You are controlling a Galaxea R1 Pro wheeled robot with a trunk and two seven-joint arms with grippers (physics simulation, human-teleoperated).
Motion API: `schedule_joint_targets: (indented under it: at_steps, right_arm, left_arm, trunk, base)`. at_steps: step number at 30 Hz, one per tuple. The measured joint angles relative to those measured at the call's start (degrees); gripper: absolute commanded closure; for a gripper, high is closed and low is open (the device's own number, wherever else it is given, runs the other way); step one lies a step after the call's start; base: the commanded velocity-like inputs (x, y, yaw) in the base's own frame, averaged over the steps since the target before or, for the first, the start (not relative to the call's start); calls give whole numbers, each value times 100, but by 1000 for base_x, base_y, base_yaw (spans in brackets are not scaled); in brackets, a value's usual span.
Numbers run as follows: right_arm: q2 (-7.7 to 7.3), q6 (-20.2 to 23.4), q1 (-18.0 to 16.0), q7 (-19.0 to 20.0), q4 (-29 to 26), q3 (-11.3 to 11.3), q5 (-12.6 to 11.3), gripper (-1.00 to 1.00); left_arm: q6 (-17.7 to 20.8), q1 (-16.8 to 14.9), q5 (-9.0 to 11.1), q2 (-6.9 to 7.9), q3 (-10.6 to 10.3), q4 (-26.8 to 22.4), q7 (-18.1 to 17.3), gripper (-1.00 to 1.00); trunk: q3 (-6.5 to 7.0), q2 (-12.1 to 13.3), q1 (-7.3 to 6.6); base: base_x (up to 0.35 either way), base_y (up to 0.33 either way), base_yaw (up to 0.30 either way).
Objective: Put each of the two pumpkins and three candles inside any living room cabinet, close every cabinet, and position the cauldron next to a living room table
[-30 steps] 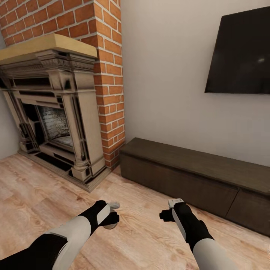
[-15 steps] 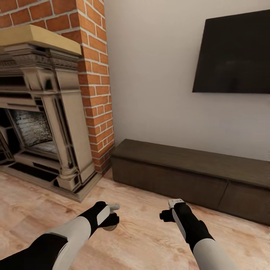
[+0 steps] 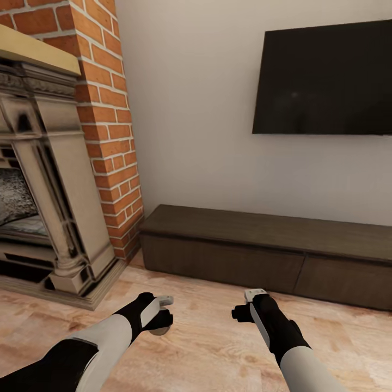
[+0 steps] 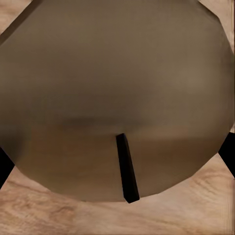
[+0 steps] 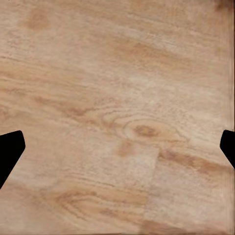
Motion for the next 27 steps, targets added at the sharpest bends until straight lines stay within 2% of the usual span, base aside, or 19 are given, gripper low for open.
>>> schedule_joint_targets:
  at_steps: [7, 16, 27]
  right_arm:
    - [0, -1, 0, 0, -2, 3, 0, -100]
    - [0, -3, 0, -1, 15, 7, -1, -100]
    - [9, -29, -1, 0, 18, 22, 5, -100]
  left_arm:
    - [0, 0, 0, 2, 1, 16, 0, 100]
    - [0, 1, 5, 9, 4, 77, 0, 100]
    - [1, 0, -2, 9, -3, 80, 1, 100]
  trunk:
    - [0, 0, 0]
    - [0, 0, -2]
    - [-3, 0, 0]
  base:
    - [21, -1, -297]
    - [192, -122, -279]
    - [25, -13, -45]
